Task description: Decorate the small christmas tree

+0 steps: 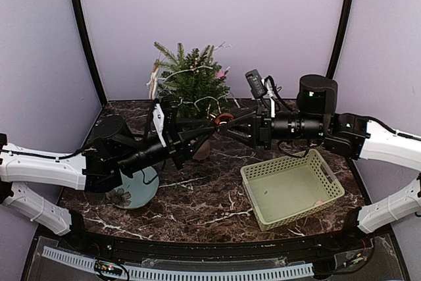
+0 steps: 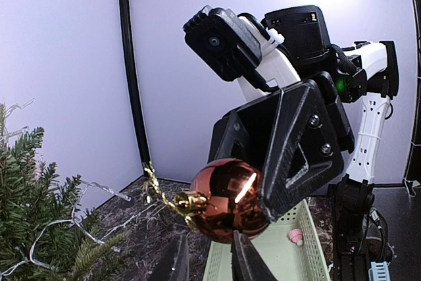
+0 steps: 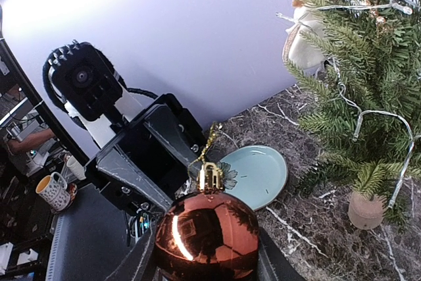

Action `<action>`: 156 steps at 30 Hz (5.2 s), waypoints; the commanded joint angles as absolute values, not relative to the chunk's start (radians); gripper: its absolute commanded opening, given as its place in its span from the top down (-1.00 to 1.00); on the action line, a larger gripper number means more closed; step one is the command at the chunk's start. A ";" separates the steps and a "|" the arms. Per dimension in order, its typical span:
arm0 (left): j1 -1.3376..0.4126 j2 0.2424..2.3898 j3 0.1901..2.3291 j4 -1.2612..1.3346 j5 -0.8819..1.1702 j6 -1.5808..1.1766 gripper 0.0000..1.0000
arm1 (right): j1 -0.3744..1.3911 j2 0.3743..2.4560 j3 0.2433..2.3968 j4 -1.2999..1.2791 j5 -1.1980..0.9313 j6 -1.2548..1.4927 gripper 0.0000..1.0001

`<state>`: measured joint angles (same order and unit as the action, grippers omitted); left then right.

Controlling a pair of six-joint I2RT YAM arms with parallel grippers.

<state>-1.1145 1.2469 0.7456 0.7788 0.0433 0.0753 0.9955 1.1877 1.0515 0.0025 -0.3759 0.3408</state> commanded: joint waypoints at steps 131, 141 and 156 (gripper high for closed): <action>-0.849 1.327 1.077 0.380 -0.165 -0.017 1.00 | 0.938 1.615 1.574 -0.157 0.023 0.203 0.53; -0.843 1.347 1.068 0.373 -0.165 -0.026 1.00 | 0.938 1.621 1.559 -0.153 0.028 0.203 0.53; -0.842 1.318 1.058 0.403 -0.178 -0.019 0.69 | 0.939 1.601 1.540 -0.140 0.025 0.204 0.49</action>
